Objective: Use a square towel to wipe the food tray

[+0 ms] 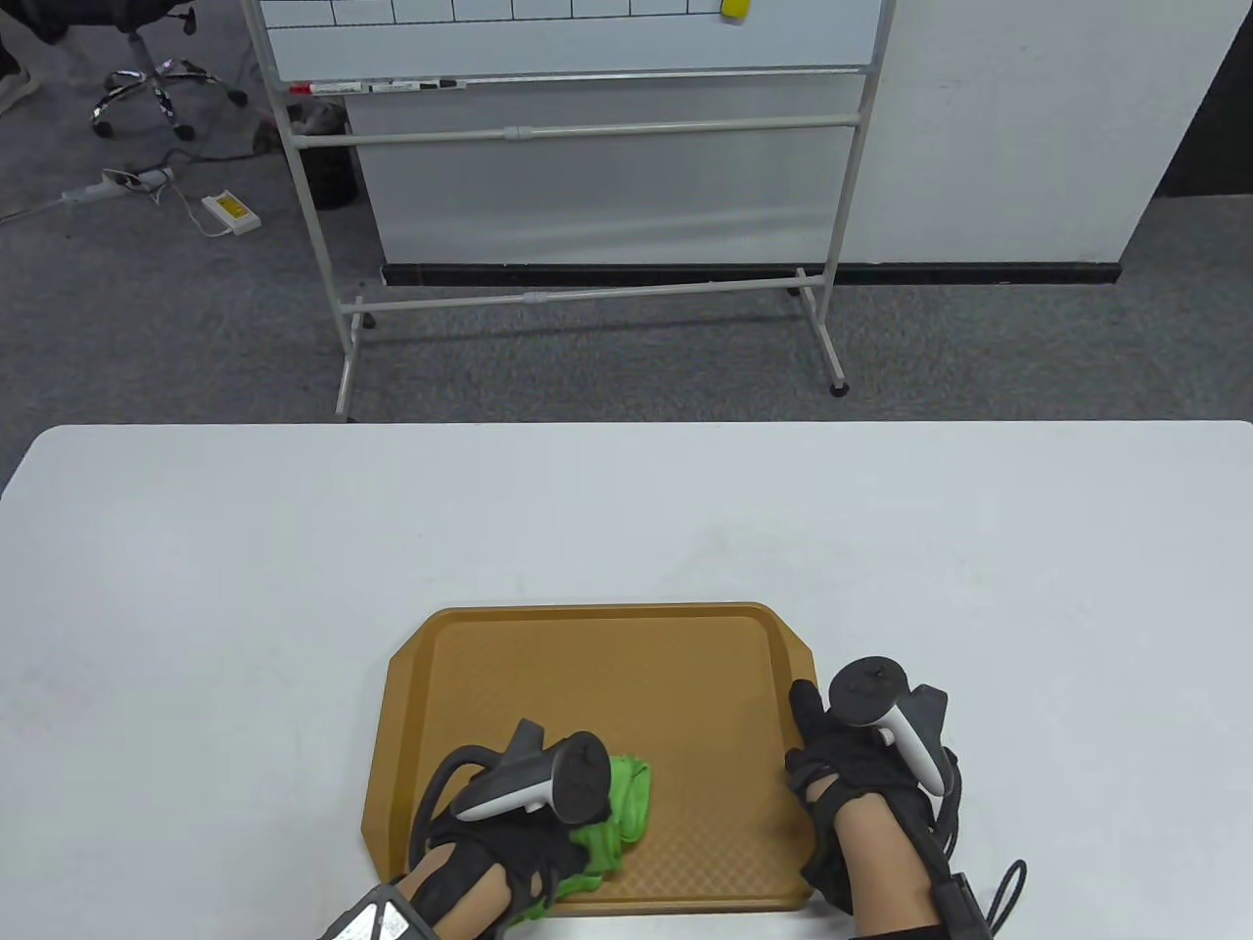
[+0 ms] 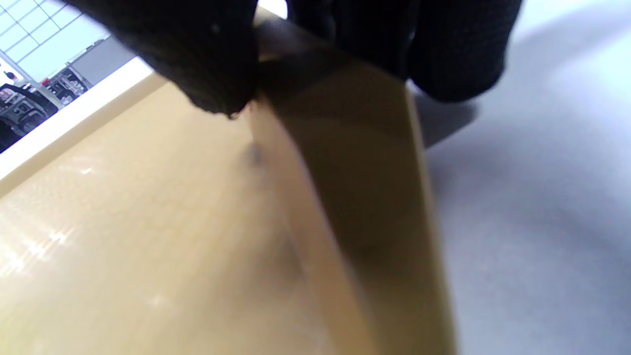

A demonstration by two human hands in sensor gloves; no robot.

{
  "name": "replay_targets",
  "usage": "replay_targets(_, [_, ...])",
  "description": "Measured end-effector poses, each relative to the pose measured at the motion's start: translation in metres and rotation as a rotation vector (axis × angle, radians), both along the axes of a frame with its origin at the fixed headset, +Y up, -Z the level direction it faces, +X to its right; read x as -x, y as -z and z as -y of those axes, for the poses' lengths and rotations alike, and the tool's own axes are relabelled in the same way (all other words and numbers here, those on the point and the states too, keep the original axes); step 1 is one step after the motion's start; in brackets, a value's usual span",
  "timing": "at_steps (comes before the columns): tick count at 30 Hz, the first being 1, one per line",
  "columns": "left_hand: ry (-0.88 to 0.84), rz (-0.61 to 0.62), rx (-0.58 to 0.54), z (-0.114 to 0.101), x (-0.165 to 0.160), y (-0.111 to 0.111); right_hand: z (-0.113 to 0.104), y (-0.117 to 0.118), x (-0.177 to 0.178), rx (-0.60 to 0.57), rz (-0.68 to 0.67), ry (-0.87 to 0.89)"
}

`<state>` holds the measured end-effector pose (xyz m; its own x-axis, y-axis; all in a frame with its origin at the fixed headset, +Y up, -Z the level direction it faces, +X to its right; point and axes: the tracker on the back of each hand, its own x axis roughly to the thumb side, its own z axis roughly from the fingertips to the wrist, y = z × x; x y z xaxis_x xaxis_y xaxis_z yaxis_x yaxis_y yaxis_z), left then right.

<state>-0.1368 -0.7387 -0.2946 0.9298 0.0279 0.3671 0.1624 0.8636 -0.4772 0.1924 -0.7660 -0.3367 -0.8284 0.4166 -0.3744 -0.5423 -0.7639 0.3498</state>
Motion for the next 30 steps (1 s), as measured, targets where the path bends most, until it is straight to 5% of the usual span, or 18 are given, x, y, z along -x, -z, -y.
replay_targets(8, [0.202, -0.179, -0.143, 0.000, 0.037, 0.040, 0.000, 0.001, 0.002, -0.005, -0.007, -0.014])
replay_targets(15, [0.052, -0.321, -0.041, 0.007, 0.033, 0.091, 0.000, 0.001, 0.002, -0.008, -0.010, -0.015])
replay_targets(22, [-0.031, -0.311, -0.023, 0.009, -0.010, 0.118, -0.001, 0.001, 0.005, -0.010, -0.010, -0.027])
replay_targets(30, [-0.105, -0.206, -0.011, 0.013, -0.083, 0.124, 0.000, 0.001, 0.005, -0.008, -0.015, -0.016])
